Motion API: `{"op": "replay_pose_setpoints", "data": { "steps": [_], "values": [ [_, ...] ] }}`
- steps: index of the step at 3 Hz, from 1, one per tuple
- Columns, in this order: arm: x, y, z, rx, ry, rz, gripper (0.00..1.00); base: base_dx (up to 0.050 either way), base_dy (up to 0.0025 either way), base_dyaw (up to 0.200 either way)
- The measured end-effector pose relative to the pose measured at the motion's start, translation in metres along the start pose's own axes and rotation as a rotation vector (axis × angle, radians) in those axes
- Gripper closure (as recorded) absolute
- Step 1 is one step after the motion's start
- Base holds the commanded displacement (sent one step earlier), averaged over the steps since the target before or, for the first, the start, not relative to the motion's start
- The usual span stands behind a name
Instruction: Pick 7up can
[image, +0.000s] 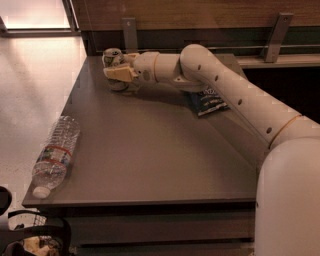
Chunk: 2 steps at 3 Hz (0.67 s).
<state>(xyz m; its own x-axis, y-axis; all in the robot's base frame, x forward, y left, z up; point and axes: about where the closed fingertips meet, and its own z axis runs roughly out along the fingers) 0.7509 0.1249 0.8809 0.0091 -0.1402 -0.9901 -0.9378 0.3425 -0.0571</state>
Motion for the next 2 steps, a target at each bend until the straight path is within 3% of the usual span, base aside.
{"op": "replay_pose_setpoints", "data": {
  "steps": [1,2],
  "values": [
    [-0.0002,0.0019,0.0026,-0.005,0.000,0.000,0.99,0.000,0.00000,0.000],
    [-0.0002,0.0025,0.0034,-0.006,-0.001,0.000,1.00,0.000,0.00000,0.000]
  ]
}}
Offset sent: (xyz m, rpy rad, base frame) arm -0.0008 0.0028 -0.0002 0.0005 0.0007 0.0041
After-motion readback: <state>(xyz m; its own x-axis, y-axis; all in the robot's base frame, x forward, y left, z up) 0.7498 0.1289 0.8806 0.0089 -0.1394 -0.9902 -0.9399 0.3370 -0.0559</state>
